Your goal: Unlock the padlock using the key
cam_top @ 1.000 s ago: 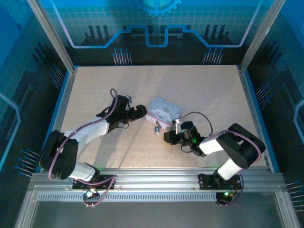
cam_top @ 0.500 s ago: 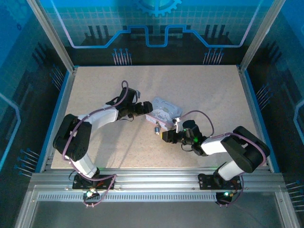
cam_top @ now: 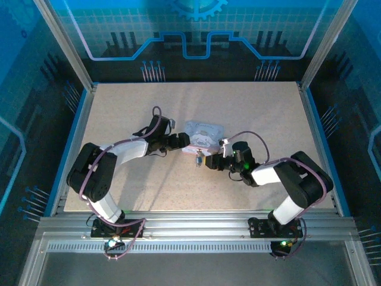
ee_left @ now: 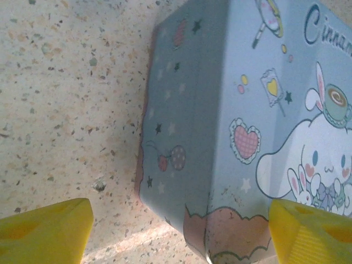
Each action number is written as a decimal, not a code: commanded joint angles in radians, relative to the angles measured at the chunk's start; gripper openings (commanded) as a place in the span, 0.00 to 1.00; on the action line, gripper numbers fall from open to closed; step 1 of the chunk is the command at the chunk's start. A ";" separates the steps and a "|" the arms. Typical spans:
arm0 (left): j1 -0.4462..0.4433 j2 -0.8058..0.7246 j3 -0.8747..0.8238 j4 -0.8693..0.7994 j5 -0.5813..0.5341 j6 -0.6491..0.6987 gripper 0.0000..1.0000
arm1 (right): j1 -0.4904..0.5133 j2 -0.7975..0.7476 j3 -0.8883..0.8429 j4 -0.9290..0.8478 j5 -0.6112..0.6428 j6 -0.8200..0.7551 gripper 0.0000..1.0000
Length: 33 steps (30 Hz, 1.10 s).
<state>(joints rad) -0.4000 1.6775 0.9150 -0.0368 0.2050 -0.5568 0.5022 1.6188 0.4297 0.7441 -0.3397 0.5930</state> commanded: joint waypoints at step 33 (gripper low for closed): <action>-0.086 -0.179 -0.254 0.022 -0.061 -0.142 0.83 | -0.005 0.185 0.083 -0.058 -0.231 -0.164 0.48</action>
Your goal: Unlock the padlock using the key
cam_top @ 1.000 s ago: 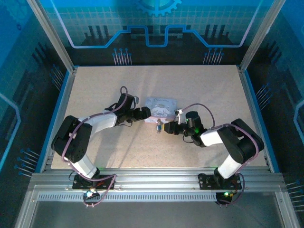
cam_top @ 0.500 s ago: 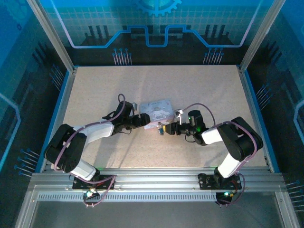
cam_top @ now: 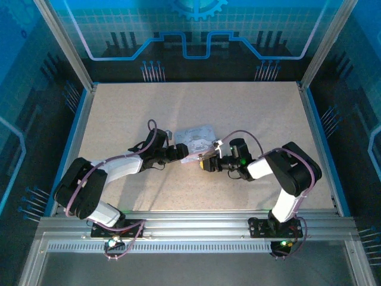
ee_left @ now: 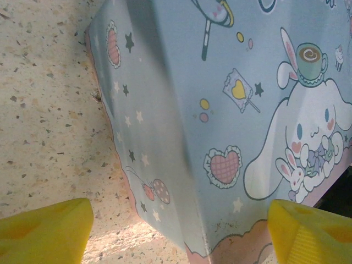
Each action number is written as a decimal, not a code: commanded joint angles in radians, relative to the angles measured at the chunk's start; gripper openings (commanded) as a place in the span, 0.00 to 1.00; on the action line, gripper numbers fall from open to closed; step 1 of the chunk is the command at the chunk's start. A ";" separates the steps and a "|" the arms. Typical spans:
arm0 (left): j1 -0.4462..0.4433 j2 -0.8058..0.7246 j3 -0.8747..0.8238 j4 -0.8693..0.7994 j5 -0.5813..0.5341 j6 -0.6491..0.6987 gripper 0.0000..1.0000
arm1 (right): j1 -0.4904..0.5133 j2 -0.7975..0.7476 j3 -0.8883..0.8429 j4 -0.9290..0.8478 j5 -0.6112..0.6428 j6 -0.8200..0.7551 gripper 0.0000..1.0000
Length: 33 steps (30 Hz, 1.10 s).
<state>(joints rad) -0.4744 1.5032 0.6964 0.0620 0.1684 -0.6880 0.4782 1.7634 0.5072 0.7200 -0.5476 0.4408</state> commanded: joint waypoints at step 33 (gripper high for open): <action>-0.053 -0.059 -0.058 -0.108 -0.061 -0.031 0.83 | 0.024 -0.094 -0.048 -0.154 0.150 0.009 0.06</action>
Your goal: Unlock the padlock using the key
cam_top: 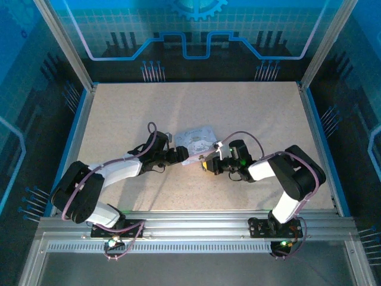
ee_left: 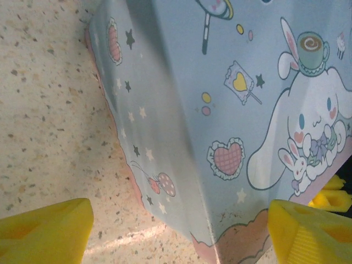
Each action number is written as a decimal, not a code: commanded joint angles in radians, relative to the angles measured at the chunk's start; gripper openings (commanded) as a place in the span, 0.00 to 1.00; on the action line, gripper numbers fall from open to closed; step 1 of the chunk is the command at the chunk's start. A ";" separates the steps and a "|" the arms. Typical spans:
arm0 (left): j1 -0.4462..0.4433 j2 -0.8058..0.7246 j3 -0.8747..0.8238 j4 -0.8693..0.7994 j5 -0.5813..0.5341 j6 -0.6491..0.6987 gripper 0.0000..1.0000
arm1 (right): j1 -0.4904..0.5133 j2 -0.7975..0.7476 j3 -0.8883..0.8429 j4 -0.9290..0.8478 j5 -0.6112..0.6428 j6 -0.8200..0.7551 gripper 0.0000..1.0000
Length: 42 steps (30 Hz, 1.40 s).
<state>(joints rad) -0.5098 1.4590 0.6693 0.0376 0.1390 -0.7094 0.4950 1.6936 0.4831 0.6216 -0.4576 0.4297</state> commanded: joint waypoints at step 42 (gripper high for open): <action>-0.252 -0.223 0.020 -0.196 -0.173 -0.068 0.84 | 0.017 -0.194 -0.005 -0.273 0.280 0.323 0.02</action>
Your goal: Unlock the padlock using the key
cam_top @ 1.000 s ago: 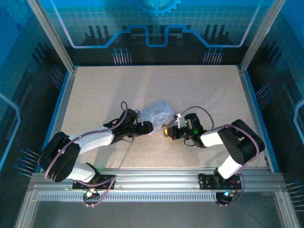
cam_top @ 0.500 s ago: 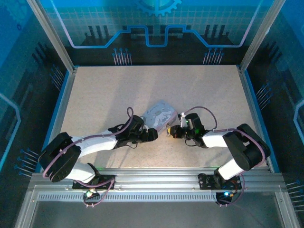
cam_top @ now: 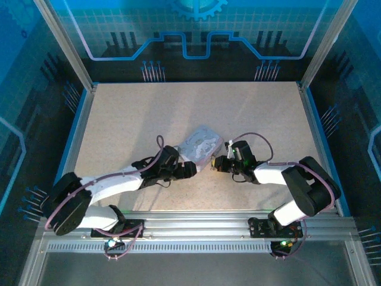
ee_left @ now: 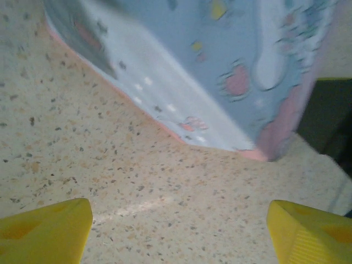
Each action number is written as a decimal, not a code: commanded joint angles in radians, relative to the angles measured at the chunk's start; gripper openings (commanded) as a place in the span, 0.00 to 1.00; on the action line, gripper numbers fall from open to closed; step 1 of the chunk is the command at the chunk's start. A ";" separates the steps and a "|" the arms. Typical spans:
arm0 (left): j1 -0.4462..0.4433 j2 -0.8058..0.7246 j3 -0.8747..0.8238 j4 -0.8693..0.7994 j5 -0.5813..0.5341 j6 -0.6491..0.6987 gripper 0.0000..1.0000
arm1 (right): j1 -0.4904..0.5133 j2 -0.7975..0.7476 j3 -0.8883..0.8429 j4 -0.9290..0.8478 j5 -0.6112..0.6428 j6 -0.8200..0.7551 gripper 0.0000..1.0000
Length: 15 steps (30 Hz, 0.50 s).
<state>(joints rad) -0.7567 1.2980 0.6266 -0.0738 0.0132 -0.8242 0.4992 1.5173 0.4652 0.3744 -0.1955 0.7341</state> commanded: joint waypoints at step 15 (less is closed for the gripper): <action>-0.006 0.105 0.340 -0.087 -0.013 0.147 0.84 | 0.014 -0.034 0.027 -0.070 0.037 0.019 0.03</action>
<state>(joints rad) -0.7567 1.3483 0.9260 -0.1635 -0.0143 -0.7143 0.5037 1.5013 0.4732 0.3328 -0.1646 0.7452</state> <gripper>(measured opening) 0.837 0.063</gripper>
